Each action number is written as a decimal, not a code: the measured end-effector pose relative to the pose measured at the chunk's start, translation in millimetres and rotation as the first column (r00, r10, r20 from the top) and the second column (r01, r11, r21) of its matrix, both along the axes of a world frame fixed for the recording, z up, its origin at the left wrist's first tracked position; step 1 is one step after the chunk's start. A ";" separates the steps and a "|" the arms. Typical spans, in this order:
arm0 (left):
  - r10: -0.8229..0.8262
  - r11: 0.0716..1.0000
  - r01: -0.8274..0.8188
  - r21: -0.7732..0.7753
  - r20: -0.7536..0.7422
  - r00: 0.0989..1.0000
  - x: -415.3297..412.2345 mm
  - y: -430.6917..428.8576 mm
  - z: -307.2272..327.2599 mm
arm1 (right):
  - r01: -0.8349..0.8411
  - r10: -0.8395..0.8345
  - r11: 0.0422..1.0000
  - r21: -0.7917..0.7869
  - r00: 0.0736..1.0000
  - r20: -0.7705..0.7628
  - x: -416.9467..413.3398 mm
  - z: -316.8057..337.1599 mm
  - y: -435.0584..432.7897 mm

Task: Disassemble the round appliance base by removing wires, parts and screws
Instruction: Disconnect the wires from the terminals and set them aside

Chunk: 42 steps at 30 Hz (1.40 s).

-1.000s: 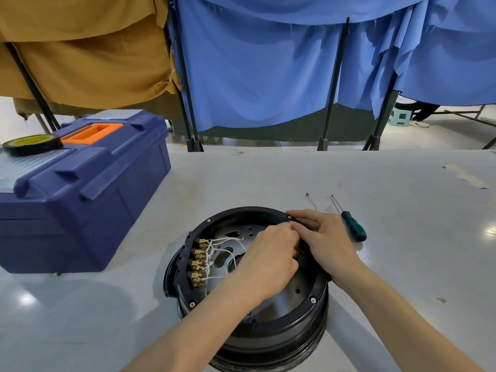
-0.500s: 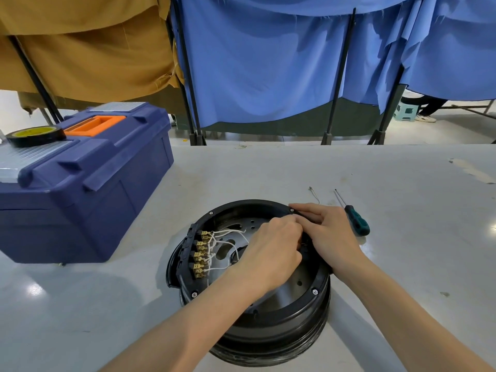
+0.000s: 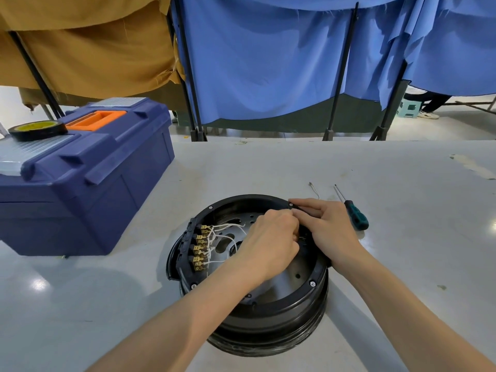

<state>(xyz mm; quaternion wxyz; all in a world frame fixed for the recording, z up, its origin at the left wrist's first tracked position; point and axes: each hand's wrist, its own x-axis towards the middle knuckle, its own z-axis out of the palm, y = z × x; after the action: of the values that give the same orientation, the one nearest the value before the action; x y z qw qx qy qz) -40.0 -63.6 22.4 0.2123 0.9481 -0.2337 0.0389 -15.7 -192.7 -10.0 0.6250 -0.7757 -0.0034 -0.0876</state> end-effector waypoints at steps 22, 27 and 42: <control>0.171 0.504 -0.139 -0.853 -0.059 0.983 11.3 15.1 22.5 | -0.219 0.220 0.975 -0.024 0.958 0.184 -19.5 34.4 -2.9; -0.017 0.286 -0.191 -0.939 -0.204 0.979 11.9 10.9 41.1 | -0.253 0.224 0.956 0.147 0.956 0.189 -21.3 38.0 6.0; 0.358 0.915 -0.349 -0.203 0.009 0.934 43.5 50.7 8.0 | 0.191 -0.181 0.974 0.119 0.979 -0.094 30.5 23.4 -51.9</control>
<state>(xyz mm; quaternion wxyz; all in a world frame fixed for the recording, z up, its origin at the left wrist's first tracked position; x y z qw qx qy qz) 3.5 -12.9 30.4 0.2898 0.9476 -0.0581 0.1216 14.8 -244.6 13.4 0.6620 -0.7340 0.1006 -0.1137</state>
